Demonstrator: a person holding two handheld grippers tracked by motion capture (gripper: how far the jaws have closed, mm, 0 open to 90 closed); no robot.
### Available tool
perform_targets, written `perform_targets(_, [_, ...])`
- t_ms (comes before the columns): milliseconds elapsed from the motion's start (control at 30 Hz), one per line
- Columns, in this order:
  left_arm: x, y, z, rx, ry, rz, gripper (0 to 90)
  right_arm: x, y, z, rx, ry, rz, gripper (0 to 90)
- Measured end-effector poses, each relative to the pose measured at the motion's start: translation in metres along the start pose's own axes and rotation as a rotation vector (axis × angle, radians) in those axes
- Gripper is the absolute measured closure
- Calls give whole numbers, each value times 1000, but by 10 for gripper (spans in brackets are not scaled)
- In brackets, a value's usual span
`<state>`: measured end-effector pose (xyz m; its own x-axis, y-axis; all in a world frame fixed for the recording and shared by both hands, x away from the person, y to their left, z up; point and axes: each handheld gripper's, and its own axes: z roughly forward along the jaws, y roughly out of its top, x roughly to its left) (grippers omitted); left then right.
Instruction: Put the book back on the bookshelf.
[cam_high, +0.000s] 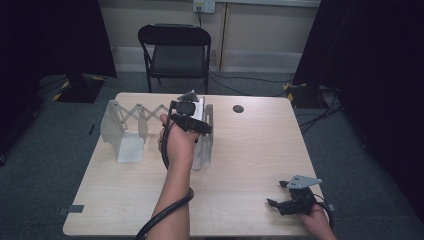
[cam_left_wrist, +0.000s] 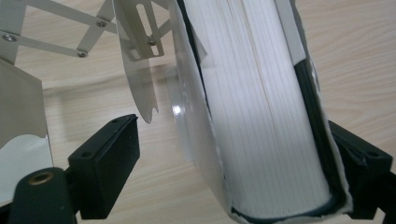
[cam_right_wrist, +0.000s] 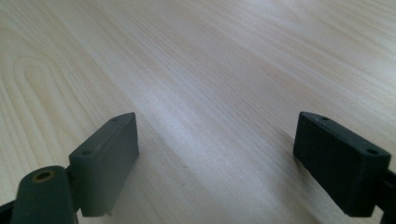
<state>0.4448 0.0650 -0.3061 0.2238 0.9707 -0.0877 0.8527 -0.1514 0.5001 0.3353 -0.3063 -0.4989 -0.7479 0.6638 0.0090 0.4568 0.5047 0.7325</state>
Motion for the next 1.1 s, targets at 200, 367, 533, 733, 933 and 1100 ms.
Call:
perform_targets(200, [4,-7,0,-2,-6,-1,122,0,0,0,-1,0,-3,136])
perform_targets(367, [5,-9,-1,-3,-17,3,111,0,0,0,-2,-1,-3,135])
perform_targets(533, [4,-12,-1,-2,-26,15,109,0,0,0,-2,-1,-1,136])
perform_targets(733, [4,-16,0,5,-35,18,107,0,0,0,-2,-1,-3,136])
perform_targets(933, [4,-18,1,3,-55,27,105,0,0,0,-2,-1,-3,136])
perform_targets(1100, [3,-19,1,7,-61,33,98,0,0,0,-2,-1,-3,136])
